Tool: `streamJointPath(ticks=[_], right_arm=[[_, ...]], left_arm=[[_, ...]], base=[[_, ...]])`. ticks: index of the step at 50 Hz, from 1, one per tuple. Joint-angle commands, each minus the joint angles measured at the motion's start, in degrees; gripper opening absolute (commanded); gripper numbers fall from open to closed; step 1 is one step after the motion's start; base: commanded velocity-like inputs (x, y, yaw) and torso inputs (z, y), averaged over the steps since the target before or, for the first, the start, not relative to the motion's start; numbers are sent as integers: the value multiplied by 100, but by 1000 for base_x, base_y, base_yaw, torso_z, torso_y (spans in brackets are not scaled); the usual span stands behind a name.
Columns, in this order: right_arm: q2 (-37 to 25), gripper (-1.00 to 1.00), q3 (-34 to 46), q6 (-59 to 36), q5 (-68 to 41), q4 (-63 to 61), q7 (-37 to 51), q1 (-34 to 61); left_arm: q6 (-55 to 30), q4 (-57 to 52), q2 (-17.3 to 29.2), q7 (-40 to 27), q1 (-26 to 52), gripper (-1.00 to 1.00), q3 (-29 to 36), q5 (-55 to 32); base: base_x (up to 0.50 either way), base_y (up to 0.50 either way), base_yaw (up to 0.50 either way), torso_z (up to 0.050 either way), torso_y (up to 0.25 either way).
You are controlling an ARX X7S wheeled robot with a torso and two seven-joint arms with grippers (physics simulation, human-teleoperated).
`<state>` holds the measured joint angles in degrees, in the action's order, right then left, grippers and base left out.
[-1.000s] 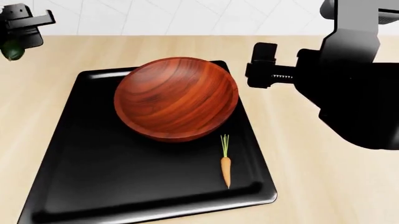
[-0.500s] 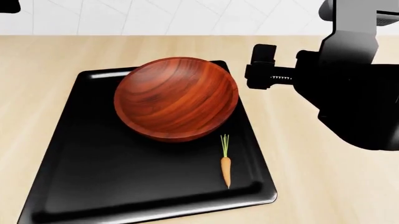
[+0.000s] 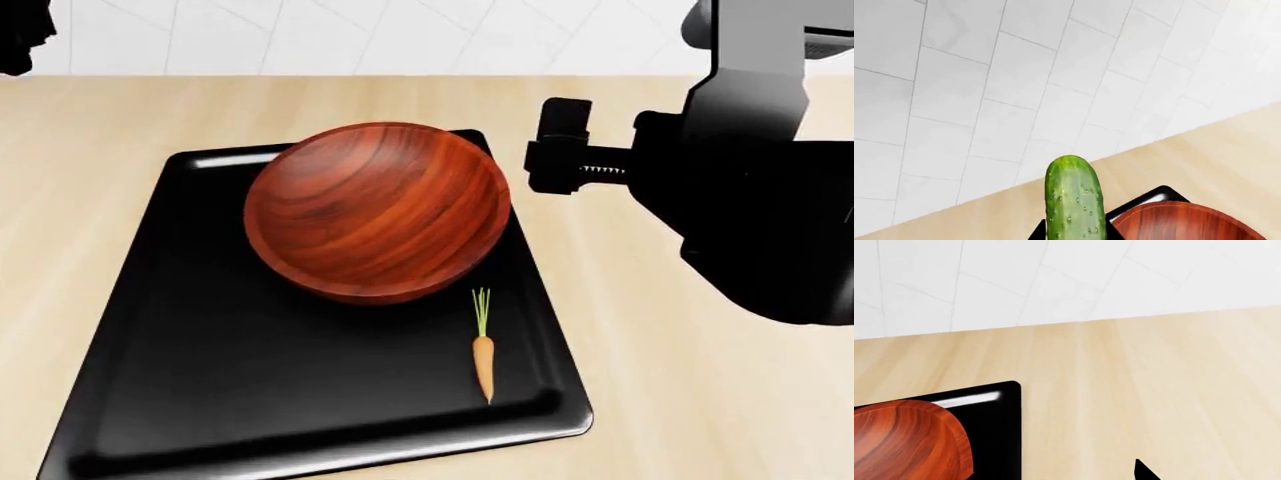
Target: Place the two vegetables and bowl onto the tray for setting up a vegetable dip station.
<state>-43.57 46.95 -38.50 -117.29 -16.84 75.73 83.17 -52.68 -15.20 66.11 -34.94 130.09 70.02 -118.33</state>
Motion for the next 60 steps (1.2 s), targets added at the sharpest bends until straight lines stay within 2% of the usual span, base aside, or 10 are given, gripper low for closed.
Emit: streamJointPath(ticks=[1, 14, 23, 30, 52, 60], right_arm=[[-12, 100, 11, 8, -3, 14, -9, 6], [-10, 100, 25, 34, 7, 30, -38, -13], [-27, 100, 33, 48, 16, 17, -42, -26], [-43, 100, 41, 60, 18, 16, -56, -41], [-63, 100, 84, 85, 17, 2, -59, -43], [-57, 100, 101, 93, 8, 12, -64, -37]], left_arm=[[76, -379, 233, 1103, -321, -100, -388, 288], [474, -972, 529, 2324, -643, -100, -755, 377], [501, -1041, 615, 2698, -763, -100, -834, 591], [768, -1259, 868, 3453, -974, -100, -969, 815], [1399, -1801, 1505, 4519, -1801, -100, -811, 1434], [1517, -2070, 1631, 4658, -2223, -100, -544, 1710]], base=[[0, 0, 0, 0, 0], [0, 0, 0, 0, 0], [0, 0, 0, 0, 0], [0, 0, 0, 0, 0], [0, 0, 0, 0, 0], [0, 0, 0, 0, 0]])
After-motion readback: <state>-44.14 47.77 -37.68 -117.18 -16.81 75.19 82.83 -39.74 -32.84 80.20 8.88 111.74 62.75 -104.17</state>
